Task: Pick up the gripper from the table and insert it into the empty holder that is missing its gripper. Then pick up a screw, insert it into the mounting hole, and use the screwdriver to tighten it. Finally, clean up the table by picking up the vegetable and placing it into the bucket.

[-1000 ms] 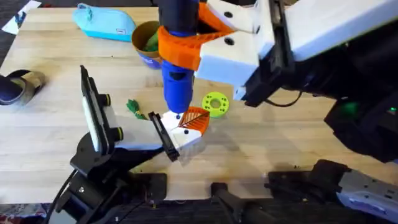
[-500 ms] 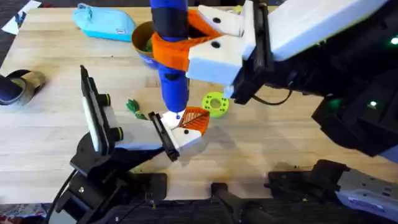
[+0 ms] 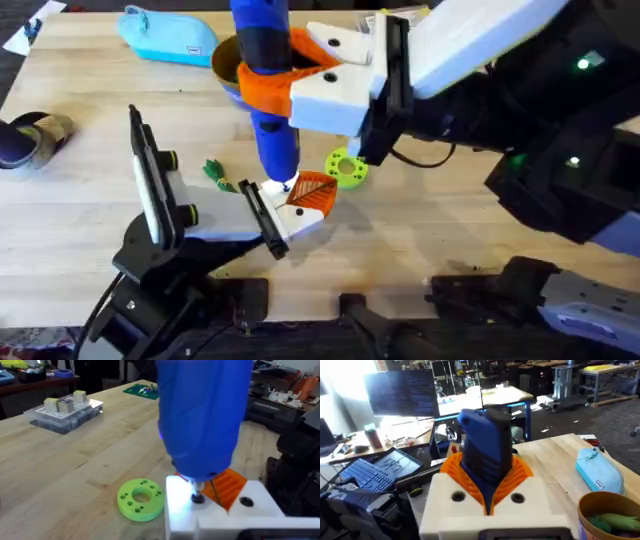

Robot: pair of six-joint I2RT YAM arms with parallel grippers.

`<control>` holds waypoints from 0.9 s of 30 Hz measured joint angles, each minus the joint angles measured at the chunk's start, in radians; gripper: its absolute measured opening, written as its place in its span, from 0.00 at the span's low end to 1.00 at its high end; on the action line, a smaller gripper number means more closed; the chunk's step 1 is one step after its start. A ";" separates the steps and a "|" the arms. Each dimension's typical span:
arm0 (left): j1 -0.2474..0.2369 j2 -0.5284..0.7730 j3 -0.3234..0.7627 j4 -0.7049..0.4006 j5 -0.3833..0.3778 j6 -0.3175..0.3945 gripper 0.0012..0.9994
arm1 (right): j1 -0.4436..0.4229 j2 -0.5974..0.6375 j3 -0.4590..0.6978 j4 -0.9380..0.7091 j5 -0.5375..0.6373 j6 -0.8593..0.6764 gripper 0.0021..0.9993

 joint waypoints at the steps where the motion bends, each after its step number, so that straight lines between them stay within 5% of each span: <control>1: 0.000 0.000 0.000 0.000 0.000 0.000 0.01 | 0.000 0.000 0.000 0.000 0.000 0.000 0.02; 27: 0.000 0.000 0.000 -0.002 -0.010 -0.019 0.01 | 0.002 0.022 0.000 -0.021 0.000 -0.022 0.02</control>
